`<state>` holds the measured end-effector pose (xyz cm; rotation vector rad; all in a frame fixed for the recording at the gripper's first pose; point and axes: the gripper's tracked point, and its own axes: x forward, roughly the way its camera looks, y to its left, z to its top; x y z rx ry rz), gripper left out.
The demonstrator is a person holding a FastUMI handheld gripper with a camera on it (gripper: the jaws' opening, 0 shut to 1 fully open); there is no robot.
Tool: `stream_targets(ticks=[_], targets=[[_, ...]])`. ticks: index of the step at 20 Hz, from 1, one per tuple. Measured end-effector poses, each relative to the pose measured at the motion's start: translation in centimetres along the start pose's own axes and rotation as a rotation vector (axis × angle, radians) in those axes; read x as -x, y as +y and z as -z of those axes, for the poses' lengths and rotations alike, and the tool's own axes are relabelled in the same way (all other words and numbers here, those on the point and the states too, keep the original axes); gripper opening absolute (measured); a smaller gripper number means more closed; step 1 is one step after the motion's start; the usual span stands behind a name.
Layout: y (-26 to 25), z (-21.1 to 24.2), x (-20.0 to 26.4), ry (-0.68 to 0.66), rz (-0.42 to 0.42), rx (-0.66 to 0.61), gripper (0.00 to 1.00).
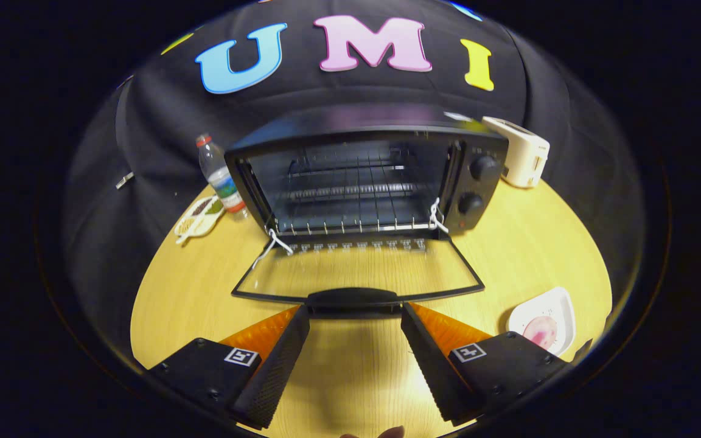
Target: Open the toaster oven, put the food inside, and close the toaster oven door.
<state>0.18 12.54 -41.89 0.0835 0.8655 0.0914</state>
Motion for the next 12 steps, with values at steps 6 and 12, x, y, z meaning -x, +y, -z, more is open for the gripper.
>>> stream_targets(ticks=[6,12], targets=[[-3.4,2.3,5.2,0.041,-0.088,0.012,0.99],[-12.9,2.4,10.7,0.131,-0.092,-0.016,1.0]])
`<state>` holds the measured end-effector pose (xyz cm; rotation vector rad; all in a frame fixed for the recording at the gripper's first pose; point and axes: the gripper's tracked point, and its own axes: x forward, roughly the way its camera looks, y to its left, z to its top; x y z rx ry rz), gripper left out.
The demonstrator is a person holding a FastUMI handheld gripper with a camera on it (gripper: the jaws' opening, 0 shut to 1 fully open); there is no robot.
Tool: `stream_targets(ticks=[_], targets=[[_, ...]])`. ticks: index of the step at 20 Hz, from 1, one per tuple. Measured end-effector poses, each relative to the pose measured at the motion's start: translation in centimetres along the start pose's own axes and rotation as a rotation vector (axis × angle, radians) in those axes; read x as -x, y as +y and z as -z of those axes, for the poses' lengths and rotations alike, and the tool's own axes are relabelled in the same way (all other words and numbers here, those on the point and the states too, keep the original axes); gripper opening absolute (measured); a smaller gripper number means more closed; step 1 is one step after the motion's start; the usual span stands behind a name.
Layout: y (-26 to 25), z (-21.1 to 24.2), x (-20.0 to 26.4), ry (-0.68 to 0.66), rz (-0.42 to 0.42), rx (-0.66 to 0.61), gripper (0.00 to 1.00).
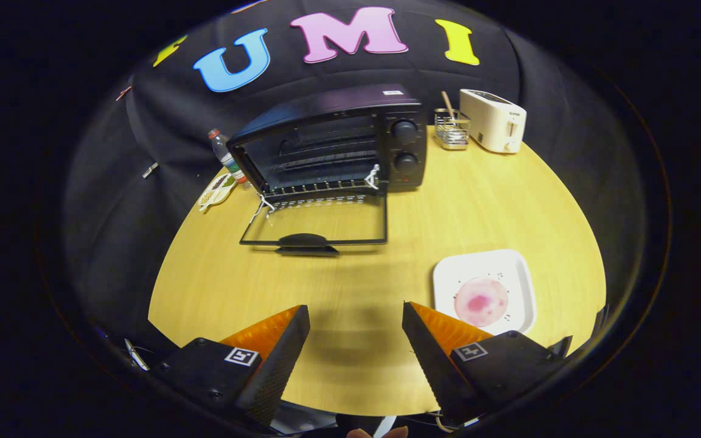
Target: Open the toaster oven, put the food inside, and close the toaster oven door.
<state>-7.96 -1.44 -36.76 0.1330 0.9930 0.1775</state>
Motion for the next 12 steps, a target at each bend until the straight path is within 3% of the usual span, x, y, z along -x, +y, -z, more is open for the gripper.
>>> stream_targets(ticks=[7,12], targets=[[-11.6,0.5,2.2,0.236,0.037,0.009,0.99],[-17.7,0.7,-0.8,0.383,0.059,-0.026,0.99]])
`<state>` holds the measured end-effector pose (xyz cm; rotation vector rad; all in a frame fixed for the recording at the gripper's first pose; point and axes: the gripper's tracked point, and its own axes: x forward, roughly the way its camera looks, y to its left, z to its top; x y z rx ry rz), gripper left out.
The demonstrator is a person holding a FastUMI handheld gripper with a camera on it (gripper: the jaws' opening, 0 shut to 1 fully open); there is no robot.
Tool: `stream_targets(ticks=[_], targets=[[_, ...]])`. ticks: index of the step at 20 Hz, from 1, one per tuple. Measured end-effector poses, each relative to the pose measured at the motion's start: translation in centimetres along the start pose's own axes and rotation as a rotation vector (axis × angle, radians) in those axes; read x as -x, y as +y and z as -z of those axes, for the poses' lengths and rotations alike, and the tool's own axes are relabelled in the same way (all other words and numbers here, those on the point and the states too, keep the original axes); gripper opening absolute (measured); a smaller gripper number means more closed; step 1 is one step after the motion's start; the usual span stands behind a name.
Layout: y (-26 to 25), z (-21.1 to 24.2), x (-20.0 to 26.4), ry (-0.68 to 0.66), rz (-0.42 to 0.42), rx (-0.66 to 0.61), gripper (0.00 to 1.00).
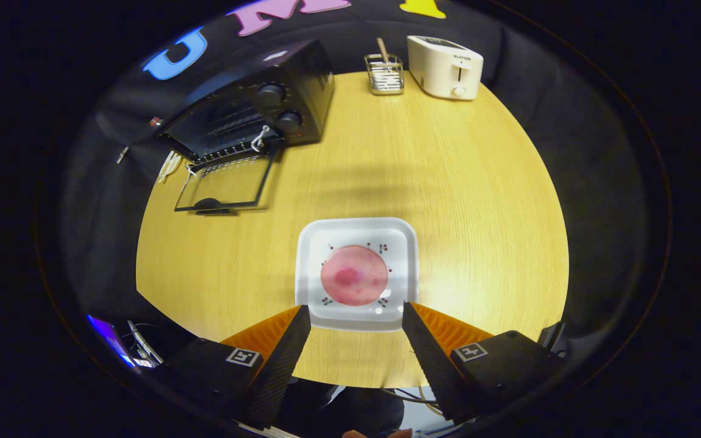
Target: Open the toaster oven, put the food inside, and close the toaster oven door.
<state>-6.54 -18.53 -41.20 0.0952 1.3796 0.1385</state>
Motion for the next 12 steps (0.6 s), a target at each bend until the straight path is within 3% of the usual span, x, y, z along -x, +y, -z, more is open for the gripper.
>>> stream_targets(ticks=[4,6,8,9,11,12], targets=[[-3.1,-0.9,-3.7,0.079,0.029,-0.022,0.99],[-3.2,-1.4,-4.8,0.104,0.008,-0.01,0.92],[-3.0,-1.3,-5.6,0.132,-0.007,0.006,0.91],[-3.3,-1.1,-6.0,0.15,0.001,0.009,0.75],[-4.1,-1.0,-7.1,0.176,0.019,0.018,0.52],[-4.3,-0.8,-7.3,0.193,0.006,0.022,0.35]])
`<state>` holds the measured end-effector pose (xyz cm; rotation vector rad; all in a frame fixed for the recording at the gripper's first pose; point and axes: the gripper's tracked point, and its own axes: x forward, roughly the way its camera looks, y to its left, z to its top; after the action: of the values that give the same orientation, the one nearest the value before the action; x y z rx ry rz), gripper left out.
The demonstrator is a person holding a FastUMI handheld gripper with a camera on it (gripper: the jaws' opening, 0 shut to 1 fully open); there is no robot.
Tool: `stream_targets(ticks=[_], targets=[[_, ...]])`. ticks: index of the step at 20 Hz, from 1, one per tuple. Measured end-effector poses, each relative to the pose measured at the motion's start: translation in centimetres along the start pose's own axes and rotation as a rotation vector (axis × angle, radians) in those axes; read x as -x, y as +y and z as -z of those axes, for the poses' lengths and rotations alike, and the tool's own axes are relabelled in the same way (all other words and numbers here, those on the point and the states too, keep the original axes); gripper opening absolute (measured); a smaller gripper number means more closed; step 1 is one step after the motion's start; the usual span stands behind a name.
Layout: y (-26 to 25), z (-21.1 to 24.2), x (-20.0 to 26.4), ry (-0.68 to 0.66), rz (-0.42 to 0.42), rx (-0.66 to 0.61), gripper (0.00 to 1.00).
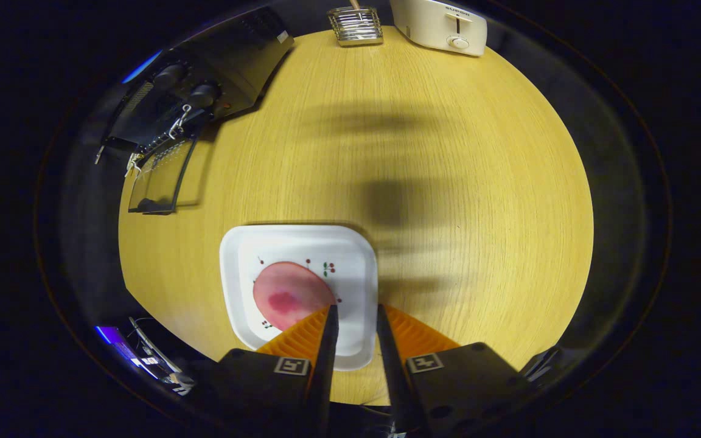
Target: Open the toaster oven, put the food inside, and close the toaster oven door.
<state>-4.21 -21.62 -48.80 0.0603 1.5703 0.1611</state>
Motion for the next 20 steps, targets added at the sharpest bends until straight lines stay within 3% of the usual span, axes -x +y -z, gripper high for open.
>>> stream_targets(ticks=[1,2,3,4,7,12,20], targets=[[0.1,0.5,0.1,0.013,-0.028,0.006,0.17],[0.1,0.8,-0.5,0.026,-0.057,0.017,0.12],[0.1,0.7,0.6,0.019,-0.086,-0.009,0.13],[-0.1,0.9,-0.1,0.014,-0.106,-0.019,0.06],[0.3,1.1,0.0,-0.012,-0.189,-0.06,0.06],[1.1,1.2,1.5,-0.052,-0.38,-0.282,0.05],[3.0,1.3,5.0,-0.141,-0.524,-0.499,0.06]])
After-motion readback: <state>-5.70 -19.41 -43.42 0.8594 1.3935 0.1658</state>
